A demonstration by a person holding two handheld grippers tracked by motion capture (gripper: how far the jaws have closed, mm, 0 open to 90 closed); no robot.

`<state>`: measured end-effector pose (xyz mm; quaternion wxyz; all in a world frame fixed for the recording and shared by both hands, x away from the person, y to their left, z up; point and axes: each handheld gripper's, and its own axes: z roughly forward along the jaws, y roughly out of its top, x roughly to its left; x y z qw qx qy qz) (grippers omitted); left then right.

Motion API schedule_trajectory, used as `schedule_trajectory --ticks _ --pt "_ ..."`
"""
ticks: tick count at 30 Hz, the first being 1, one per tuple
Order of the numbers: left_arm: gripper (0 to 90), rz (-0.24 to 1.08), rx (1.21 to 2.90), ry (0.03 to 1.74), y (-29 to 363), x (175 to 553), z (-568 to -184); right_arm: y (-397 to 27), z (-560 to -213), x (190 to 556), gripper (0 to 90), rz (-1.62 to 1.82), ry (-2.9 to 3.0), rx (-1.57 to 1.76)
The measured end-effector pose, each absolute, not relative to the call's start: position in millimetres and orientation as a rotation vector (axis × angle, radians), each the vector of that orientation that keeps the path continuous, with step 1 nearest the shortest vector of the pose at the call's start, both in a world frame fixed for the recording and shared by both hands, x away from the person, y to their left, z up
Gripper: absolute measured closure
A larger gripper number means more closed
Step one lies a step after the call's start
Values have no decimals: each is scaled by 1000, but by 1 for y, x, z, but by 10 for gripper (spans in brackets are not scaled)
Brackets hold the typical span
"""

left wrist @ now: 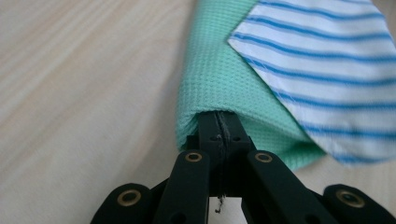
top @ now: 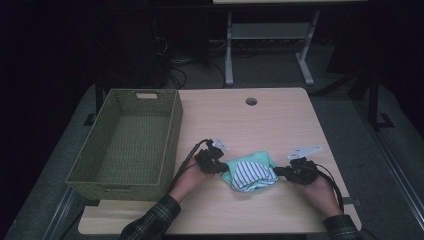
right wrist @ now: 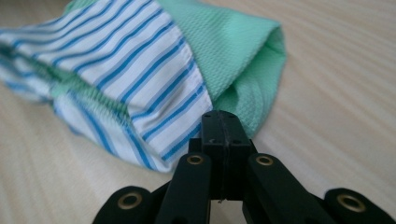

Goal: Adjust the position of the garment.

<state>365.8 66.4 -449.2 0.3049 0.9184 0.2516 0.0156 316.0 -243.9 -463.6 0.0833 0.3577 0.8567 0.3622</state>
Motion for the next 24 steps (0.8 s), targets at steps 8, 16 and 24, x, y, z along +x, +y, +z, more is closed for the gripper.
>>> schedule_trajectory --ticks 8,16,24 --pt "889 73 2414 676 55 390 -452 -241 -465 299 898 1096 2604 1027" --pt "868 60 2375 689 63 388 -444 -244 -453 300 898 1123 2565 1015" --pt "653 65 2349 715 82 369 -436 -248 -437 331 898 1145 2475 1048"
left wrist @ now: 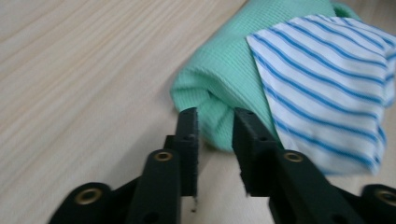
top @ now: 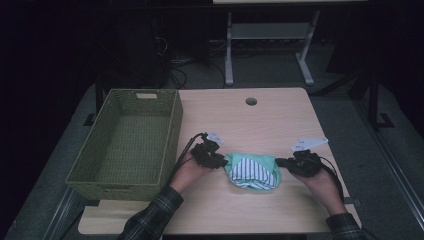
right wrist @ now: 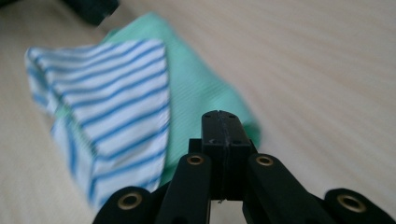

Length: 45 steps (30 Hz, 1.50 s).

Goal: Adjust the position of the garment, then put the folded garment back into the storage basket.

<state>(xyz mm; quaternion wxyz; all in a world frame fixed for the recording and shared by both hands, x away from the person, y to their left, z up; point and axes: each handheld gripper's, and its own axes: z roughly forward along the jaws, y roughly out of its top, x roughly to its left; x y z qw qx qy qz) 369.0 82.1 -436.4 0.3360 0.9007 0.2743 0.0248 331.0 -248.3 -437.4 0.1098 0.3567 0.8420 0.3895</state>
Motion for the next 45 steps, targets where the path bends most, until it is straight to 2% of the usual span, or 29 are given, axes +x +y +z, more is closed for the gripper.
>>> schedule_trajectory --ticks 2,10,17,27,45 --pt "587 69 2356 709 84 365 -435 -248 -436 340 898 1136 2469 1057" --pt "425 68 2367 719 87 345 -434 -241 -442 375 898 1104 2439 1116" --pt "334 78 2383 717 94 333 -437 -239 -452 389 898 1107 2449 1141" --pt "308 75 2404 704 92 330 -439 -239 -460 382 898 1081 2509 1110" --pt "307 93 2405 703 95 330 -437 -247 -462 337 898 1095 2580 1020"
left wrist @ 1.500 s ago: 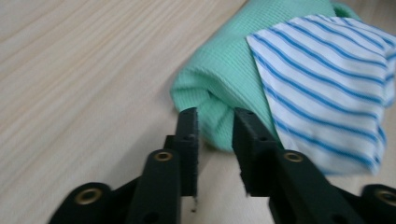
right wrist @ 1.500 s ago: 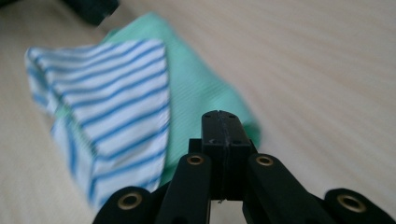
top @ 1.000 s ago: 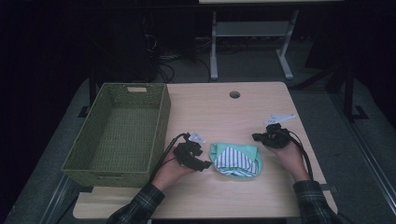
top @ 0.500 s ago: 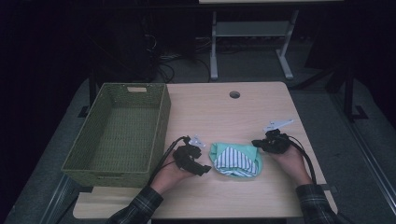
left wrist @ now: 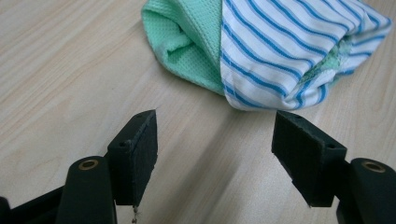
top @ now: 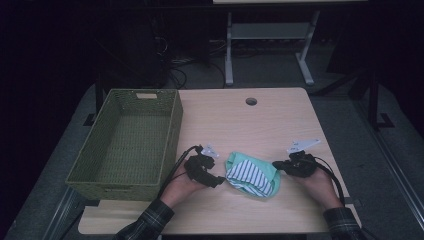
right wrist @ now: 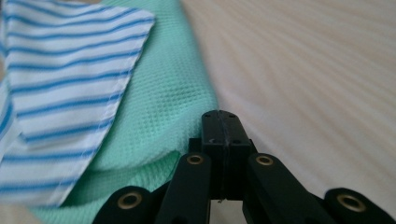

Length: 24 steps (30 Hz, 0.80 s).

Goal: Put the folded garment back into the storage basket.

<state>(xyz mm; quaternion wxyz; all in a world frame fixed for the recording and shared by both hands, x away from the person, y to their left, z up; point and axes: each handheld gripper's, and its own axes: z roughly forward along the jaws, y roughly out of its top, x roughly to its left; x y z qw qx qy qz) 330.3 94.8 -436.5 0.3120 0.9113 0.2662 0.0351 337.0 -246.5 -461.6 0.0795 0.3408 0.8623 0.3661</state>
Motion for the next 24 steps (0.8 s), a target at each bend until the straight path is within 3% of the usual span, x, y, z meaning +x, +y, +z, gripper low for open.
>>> schedule_trajectory --ticks 19,24 --pt "308 100 2409 701 97 330 -435 -242 -464 278 898 1176 2632 961" --pt "307 105 2405 692 97 330 -432 -251 -461 282 868 1180 2565 983"
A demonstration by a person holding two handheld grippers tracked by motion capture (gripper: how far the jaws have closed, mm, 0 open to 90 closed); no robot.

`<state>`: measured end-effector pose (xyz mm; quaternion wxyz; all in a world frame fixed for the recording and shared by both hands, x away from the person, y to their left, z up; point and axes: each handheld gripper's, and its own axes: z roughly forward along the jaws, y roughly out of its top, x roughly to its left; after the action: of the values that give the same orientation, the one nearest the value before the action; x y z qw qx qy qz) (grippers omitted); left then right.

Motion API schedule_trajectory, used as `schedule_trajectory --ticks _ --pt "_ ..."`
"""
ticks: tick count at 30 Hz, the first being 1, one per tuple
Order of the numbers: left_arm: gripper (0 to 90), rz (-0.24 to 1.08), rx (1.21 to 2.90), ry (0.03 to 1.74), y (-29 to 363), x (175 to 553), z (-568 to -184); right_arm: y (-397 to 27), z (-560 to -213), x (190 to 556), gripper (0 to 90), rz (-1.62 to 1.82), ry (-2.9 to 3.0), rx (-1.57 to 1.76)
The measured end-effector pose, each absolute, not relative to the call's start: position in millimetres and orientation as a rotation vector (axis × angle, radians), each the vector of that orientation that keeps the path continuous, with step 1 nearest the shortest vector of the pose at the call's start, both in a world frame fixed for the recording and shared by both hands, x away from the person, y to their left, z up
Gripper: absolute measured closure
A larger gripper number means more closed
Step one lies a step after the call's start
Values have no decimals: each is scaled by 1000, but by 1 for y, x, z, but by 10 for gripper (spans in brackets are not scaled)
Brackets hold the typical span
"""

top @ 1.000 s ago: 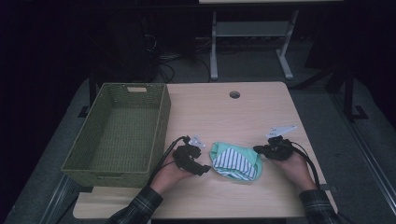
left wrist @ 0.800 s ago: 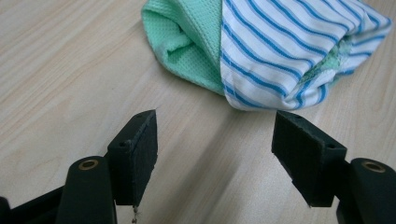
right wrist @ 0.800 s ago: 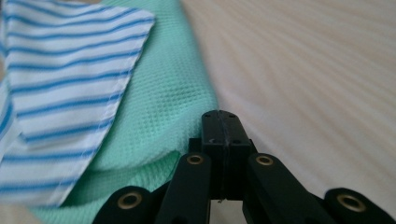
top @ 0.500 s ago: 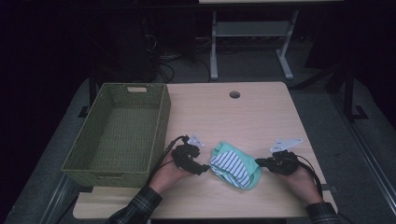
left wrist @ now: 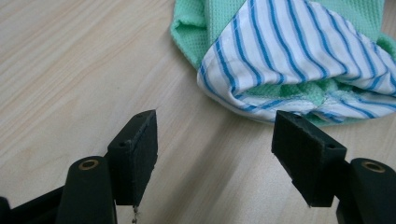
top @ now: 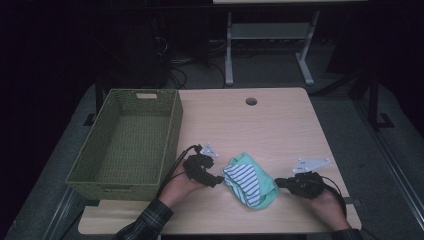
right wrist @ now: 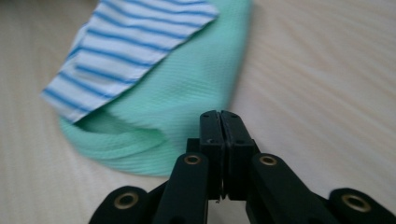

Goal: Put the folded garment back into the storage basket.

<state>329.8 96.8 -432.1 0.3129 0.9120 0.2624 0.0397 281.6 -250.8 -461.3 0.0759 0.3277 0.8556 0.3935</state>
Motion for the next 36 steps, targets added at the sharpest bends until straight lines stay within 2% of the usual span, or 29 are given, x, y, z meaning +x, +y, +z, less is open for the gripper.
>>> schedule_trajectory --ticks 4,10,17,30,36 --pt "308 101 2395 681 95 328 -428 -263 -461 288 792 1165 2495 1066" --pt "308 75 2377 647 87 322 -420 -277 -469 298 521 1047 2403 1185" --pt "308 48 2366 594 70 314 -416 -285 -475 302 345 968 2315 1257" --pt "305 30 2446 541 37 305 -439 -295 -482 306 190 989 2236 1301" --pt "296 34 2499 530 32 305 -451 -295 -482 306 182 988 2231 1303"
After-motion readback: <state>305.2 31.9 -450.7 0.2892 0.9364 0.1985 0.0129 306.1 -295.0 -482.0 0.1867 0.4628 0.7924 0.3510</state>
